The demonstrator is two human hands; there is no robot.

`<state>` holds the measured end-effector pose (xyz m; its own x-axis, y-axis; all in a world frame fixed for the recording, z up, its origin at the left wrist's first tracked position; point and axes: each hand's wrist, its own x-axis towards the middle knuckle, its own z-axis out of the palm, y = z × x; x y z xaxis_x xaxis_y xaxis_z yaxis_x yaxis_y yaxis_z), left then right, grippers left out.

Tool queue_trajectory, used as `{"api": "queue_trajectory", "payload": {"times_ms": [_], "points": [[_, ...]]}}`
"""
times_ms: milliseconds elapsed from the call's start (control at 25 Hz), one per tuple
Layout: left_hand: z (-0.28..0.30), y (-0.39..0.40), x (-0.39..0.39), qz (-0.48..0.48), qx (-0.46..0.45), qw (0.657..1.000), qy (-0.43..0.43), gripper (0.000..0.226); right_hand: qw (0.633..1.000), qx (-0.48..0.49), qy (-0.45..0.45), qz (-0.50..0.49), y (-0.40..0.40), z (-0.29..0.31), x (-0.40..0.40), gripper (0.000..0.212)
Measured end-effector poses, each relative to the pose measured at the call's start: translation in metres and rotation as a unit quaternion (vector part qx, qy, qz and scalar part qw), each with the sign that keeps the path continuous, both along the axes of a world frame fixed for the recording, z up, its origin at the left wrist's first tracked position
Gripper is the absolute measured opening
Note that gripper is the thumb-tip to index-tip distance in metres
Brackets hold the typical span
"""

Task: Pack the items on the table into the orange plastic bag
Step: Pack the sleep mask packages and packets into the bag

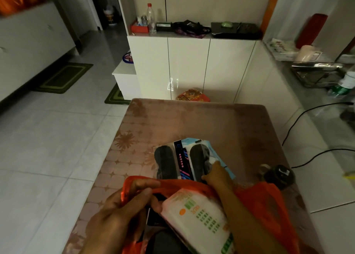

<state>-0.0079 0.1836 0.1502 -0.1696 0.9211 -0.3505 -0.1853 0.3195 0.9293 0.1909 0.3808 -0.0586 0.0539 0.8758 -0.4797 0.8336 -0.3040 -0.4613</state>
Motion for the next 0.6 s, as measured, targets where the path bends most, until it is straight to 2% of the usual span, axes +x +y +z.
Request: {"api": "queue_trajectory", "payload": {"times_ms": [120, 240, 360, 480, 560, 600], "points": [[0.003, -0.006, -0.003, -0.012, 0.005, 1.000, 0.010, 0.032, 0.985, 0.094, 0.140, -0.033, -0.010, 0.028, 0.001, 0.015], [0.013, -0.013, -0.002, 0.052, 0.002, 0.998, 0.028, 0.015, 0.940, 0.179, 0.275, -0.096, -0.034, 0.091, 0.009, 0.026], [0.016, -0.032, -0.003, 0.145, 0.001, 0.987, 0.068, 0.012, 0.910, 0.257, 0.318, -0.071, -0.092, 0.165, 0.035, 0.026], [0.022, -0.047, 0.002, 0.182, 0.023, 0.981, 0.055, 0.015, 0.932, 0.276, 0.232, 0.051, -0.162, 0.195, 0.072, 0.020], [0.027, -0.051, 0.008, 0.166, 0.054, 0.984, 0.029, 0.019, 0.944, 0.256, 0.114, 0.175, -0.188, 0.178, 0.088, 0.026], [0.028, -0.053, 0.011, 0.159, 0.064, 0.985, 0.018, 0.023, 0.941, 0.216, 0.022, 0.260, -0.196, 0.162, 0.093, 0.037]]}}
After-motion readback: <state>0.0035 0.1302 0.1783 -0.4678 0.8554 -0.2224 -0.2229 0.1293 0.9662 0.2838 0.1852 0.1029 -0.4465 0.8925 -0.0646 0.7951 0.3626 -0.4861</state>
